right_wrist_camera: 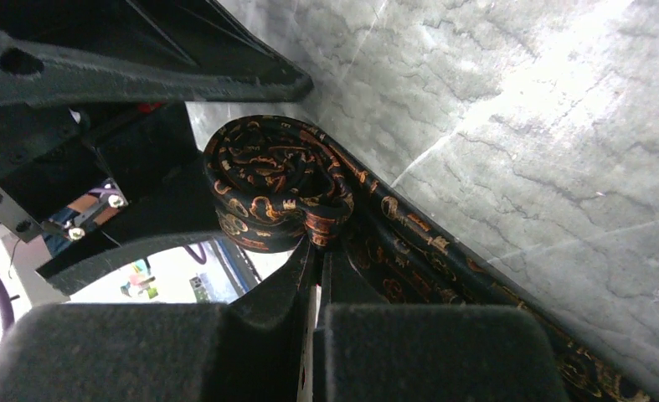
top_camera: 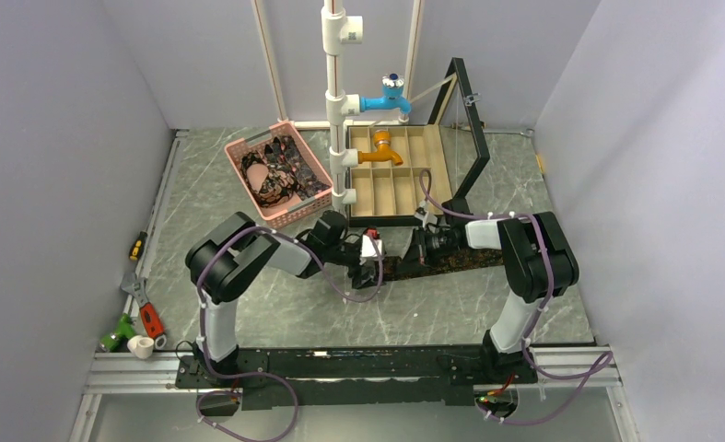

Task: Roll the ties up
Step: Roll the tie at the center of the board.

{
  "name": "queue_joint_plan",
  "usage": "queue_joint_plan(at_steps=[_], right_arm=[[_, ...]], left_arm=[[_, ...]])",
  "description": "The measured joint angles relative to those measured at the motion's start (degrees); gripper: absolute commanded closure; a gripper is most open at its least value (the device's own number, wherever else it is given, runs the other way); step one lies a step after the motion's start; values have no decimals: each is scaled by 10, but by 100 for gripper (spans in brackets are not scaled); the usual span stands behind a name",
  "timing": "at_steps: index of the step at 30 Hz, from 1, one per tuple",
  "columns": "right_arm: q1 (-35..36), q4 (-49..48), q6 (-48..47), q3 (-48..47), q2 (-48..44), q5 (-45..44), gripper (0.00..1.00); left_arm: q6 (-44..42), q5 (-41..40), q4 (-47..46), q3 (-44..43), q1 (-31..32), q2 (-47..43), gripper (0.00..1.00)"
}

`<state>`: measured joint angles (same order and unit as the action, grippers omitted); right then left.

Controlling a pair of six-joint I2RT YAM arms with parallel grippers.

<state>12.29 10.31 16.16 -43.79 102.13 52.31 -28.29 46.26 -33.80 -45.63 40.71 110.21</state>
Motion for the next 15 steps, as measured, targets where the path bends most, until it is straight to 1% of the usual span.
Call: queue_joint_plan(at_steps=[2,3,6,7,8,10,11,15], right_arm=[[0,3,-3,-2,2,5,100],[0,3,-3,-3,2,5,100],[0,3,-4,-3,1,8,100],[0,3,-3,-3,0,8,92],[2,3,-1,-3,-1,7,80],[5,4,8,-2,-4,7,65],[7,4,12,-2,-7,3,59],[12,20,15,-1,-42,-14,45]], left_arm=[[9,0,-14,-10,10,12,19],[12,0,-18,-16,15,18,24],[16,0,-18,-26,24,26,49],[13,0,-13,-28,26,27,55],[9,0,-7,-29,28,27,59],[-1,1,0,-29,28,25,66],[-7,3,8,-29,26,22,68],[-38,9,62,-20,15,-3,69]])
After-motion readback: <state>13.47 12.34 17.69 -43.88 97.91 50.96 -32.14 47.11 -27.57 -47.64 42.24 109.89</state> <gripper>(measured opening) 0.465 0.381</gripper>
